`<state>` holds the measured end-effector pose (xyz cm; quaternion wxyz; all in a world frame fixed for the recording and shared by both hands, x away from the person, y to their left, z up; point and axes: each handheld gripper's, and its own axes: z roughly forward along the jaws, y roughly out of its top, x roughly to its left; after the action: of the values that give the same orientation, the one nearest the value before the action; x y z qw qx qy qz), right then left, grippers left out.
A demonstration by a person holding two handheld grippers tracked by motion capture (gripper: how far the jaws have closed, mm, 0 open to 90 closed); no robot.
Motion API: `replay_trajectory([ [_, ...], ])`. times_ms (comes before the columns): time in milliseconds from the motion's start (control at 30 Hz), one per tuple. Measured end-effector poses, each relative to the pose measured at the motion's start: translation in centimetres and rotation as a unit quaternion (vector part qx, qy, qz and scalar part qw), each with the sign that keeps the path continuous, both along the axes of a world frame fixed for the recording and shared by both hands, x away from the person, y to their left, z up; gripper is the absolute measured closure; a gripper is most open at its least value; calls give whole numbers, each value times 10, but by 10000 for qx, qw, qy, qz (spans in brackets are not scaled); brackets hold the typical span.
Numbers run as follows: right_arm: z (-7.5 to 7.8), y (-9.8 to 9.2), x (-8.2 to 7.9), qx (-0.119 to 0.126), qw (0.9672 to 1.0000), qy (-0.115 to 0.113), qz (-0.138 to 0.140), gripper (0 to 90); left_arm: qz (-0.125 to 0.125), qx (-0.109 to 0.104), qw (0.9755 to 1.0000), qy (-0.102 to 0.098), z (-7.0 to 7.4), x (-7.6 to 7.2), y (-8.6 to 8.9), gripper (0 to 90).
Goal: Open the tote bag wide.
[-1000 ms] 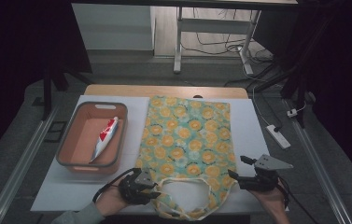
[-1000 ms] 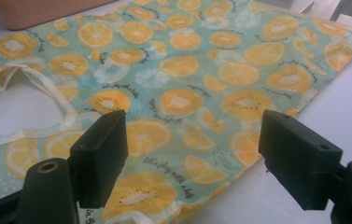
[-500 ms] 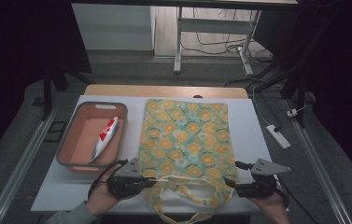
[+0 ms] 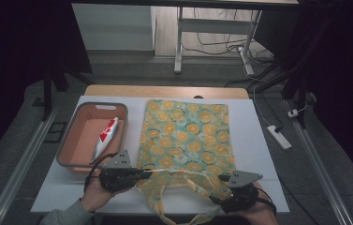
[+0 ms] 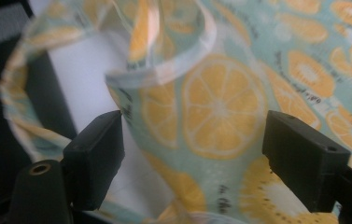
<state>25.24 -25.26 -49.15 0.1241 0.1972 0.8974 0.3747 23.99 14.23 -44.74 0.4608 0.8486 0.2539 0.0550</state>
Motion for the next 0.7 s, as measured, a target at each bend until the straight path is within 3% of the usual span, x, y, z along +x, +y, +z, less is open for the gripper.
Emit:
replay_trajectory([
  [100, -6, 6, 6, -259, 9994, -212, -94, 347, 18, -27, 10000, -12, 1, 1, 2, 884],
  [133, -6, 6, 6, -259, 9994, -212, -94, 347, 18, -27, 10000, -12, 1, 1, 2, 884],
  [167, -8, 10, 10, -400, 9984, -357, -193, 557, 36, -53, 10000, -9, 1, 1, 3, 883],
  [233, -6, 11, 13, -433, 9980, -382, -242, 740, 41, -64, 10000, -12, 2, 2, 4, 884],
  [300, -4, 12, 13, -444, 9973, -496, -294, 864, 56, -83, 9999, -23, 3, 2, 6, 884],
  [433, 7, 7, 7, -188, 9976, -630, -226, 896, 86, -110, 9999, -40, 4, 1, 9, 884],
  [533, 19, 2, 0, 141, 9978, -629, -176, 896, 87, -147, 9998, -76, 7, -1, 11, 884],
  [633, 36, -2, -8, 531, 9967, -610, -95, 896, 96, -202, 9996, -156, 12, -6, 15, 883],
  [700, 50, -1, -16, 707, 9949, -718, -32, 896, 85, -269, 9994, -207, 17, -9, 17, 883],
])
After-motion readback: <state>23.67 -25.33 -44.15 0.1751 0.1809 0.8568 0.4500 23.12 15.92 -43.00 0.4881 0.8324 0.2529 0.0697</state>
